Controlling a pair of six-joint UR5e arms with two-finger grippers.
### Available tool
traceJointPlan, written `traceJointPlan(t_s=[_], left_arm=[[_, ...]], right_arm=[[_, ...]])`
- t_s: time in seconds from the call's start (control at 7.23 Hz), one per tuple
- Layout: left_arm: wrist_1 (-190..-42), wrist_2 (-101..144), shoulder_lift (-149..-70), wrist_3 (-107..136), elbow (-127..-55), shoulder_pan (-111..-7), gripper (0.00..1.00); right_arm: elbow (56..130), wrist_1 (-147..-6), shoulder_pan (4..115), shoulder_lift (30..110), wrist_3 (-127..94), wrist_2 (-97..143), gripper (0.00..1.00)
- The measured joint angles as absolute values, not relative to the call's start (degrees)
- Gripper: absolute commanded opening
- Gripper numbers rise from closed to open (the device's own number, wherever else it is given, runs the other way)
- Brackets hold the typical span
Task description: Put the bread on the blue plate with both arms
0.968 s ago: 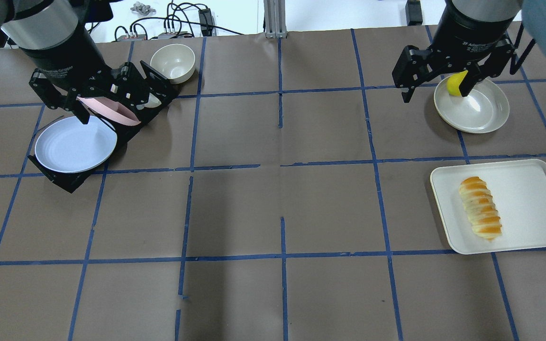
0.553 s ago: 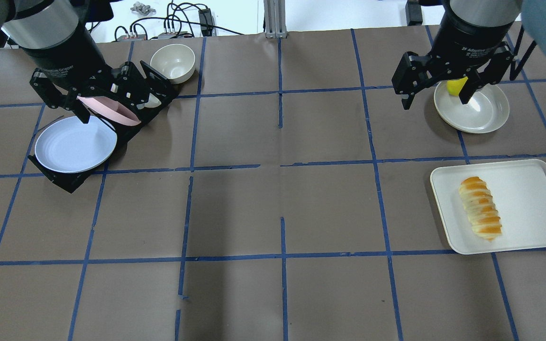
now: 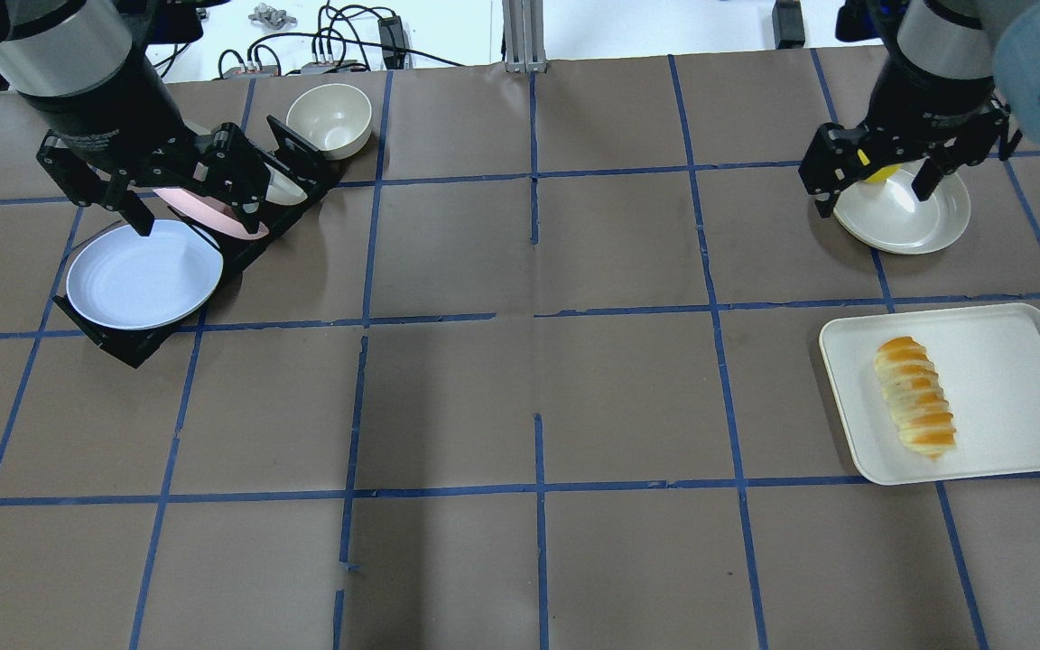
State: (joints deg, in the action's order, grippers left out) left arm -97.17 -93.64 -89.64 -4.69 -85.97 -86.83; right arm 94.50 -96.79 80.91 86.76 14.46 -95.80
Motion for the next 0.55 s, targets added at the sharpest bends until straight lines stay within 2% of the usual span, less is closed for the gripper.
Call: traceJointPlan(t_s=[0.28,0.55], left_arm=[[-97.34,-96.17,-90.53,-11.34,-85.69,-79.55,1.0],[-97.29,-96.51,-92.36,-19.95,-85.5,-70.86,1.0]], right_arm=[[107.94,-112.45,73.39,86.52,19.76,-96.41,0.95],[119.21,-127.54,70.49,85.21,21.56,-96.53,0.94]])
